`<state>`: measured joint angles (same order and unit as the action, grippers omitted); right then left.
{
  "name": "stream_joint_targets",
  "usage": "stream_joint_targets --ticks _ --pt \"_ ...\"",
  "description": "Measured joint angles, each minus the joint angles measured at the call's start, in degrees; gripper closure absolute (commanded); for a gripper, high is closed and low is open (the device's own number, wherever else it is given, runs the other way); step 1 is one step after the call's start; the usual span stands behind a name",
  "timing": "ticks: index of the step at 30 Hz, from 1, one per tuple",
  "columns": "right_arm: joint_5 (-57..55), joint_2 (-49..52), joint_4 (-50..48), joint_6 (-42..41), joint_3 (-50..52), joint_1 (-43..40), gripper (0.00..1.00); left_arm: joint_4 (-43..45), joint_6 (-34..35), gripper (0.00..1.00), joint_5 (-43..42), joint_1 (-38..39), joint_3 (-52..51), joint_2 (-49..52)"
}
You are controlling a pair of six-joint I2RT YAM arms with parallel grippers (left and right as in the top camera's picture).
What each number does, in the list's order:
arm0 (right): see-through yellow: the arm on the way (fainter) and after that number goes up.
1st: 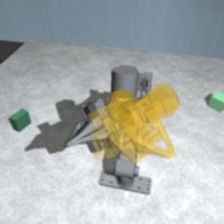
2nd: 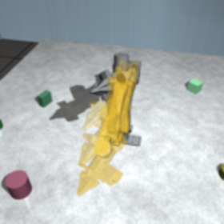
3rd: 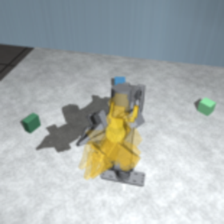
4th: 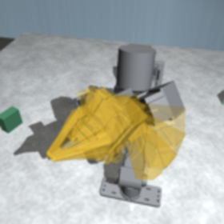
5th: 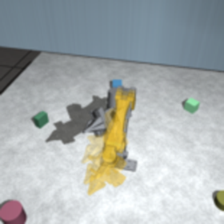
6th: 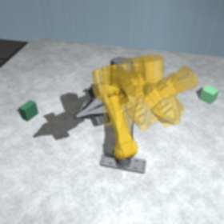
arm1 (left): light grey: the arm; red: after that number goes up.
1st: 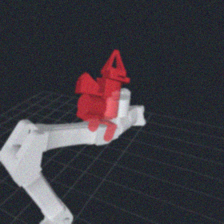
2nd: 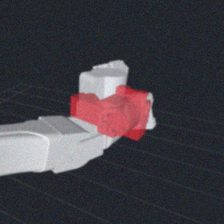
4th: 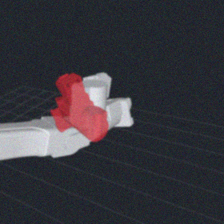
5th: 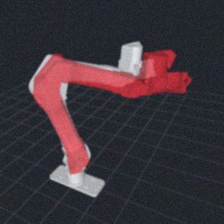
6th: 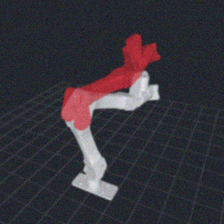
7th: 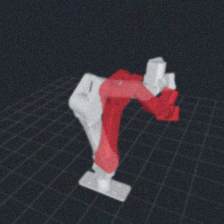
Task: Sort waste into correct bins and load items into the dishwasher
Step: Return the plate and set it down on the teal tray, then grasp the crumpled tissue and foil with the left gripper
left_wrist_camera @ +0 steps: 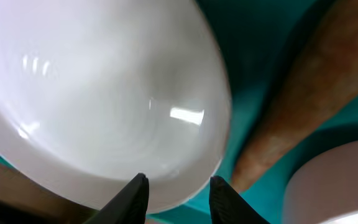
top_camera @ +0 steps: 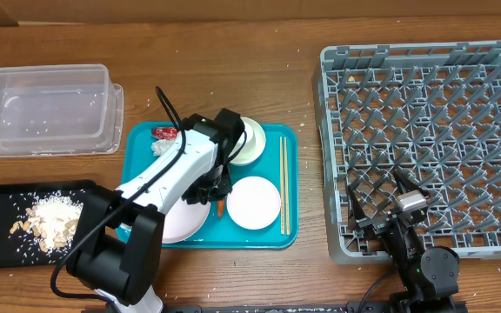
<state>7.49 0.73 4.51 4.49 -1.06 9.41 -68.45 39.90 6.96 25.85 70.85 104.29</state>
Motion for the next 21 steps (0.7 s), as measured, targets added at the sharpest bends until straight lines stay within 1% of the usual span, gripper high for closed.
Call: stream_joint_targets --ticks 3,5,7,10,11,16,21 --pt "0.0 0.0 0.0 0.02 0.0 0.0 0.0 -3.15 -1.11 0.62 0.17 0.0 2.16 0.02" --pt "0.0 0.0 -0.02 0.0 0.0 0.0 0.0 -4.57 -1.49 0.59 0.85 0.0 5.75 0.09" --pt "0.0 0.02 -0.07 0.02 0.0 0.0 0.0 -5.79 -1.77 0.48 2.27 -0.22 10.32 0.22" --pt "0.0 0.0 0.0 0.02 0.0 0.0 0.0 -6.86 -2.47 0.26 4.9 -1.49 18.21 0.24" --pt "0.0 0.0 0.0 0.0 0.0 0.0 0.0 -7.02 -2.6 0.23 5.51 -2.19 20.59 0.24" --pt "0.0 0.0 -0.02 0.04 0.0 0.0 0.0 -5.22 -3.52 0.23 6.27 -8.63 28.57 0.24" --pt "0.0 0.0 0.0 0.02 0.0 0.0 0.0 -0.39 -3.67 0.23 2.03 -15.67 28.94 0.68"
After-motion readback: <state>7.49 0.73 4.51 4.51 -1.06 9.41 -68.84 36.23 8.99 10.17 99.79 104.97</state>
